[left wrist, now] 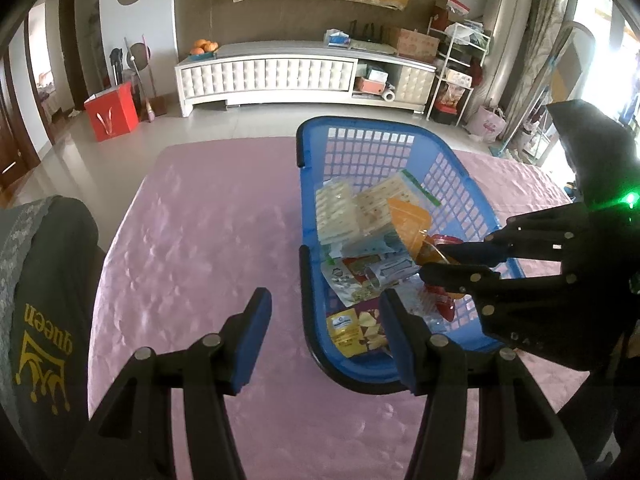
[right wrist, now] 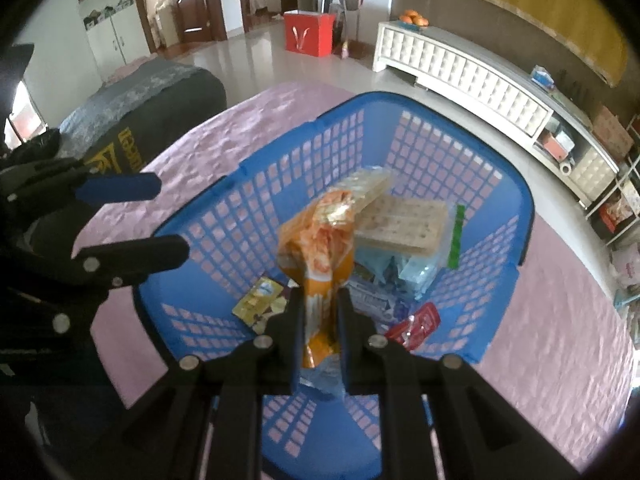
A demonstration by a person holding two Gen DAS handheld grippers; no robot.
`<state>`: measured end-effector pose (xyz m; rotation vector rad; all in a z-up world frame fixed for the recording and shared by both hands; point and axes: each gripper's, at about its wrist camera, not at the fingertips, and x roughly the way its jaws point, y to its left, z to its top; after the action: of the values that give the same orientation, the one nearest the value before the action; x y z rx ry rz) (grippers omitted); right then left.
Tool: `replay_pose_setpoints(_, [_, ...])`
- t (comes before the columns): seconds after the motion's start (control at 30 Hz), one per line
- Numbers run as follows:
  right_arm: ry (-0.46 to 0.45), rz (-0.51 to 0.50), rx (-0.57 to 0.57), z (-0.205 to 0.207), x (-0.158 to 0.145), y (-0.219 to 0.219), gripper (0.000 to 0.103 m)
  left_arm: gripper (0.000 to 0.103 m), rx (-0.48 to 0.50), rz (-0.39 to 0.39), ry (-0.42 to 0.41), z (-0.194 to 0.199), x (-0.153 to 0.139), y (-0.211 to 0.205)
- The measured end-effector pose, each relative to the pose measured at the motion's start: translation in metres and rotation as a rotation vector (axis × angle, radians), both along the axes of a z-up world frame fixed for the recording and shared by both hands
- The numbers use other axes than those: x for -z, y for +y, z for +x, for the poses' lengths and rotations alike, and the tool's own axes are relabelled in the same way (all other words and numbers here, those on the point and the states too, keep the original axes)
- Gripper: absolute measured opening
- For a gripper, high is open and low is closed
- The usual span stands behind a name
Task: Organize snacks
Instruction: 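Lower the orange bag into the basket and open the right gripper, then move the right gripper back over the orange candy bar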
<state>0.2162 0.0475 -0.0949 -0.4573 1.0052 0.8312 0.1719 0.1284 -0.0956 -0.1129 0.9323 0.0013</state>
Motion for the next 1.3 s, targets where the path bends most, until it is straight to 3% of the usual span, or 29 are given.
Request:
replay_pose_setpoints(0.1, [-0.023, -0.027, 0.002, -0.001, 0.004, 0.005, 0.037, 0.054, -0.004, 0.001, 0.012, 0.001, 0.004, 0.002])
replay_pose_setpoints(0.17, [-0.046, -0.049, 0.030, -0.001, 0.005, 0.006, 0.063, 0.054, -0.004, 0.004, 0.015, 0.000, 0.005, 0.001])
replay_pose_setpoints(0.27, [-0.053, -0.029, 0.043, -0.002, -0.001, 0.001, 0.074, 0.054, -0.001, 0.011, 0.013, -0.003, 0.004, -0.002])
replay_pose_setpoints(0.67, [-0.072, 0.046, 0.101, -0.012, -0.031, -0.035, 0.076, 0.054, 0.006, 0.019, -0.013, -0.012, -0.014, -0.019])
replay_pose_setpoints(0.77, [-0.083, 0.062, 0.112, -0.016, -0.039, -0.045, 0.076, 0.063, 0.014, 0.037, -0.031, -0.016, -0.022, -0.028])
replay_pose_setpoints(1.3, [-0.116, 0.113, 0.170, -0.046, -0.058, -0.117, 0.077, 0.070, 0.090, 0.110, -0.080, -0.035, -0.043, -0.103])
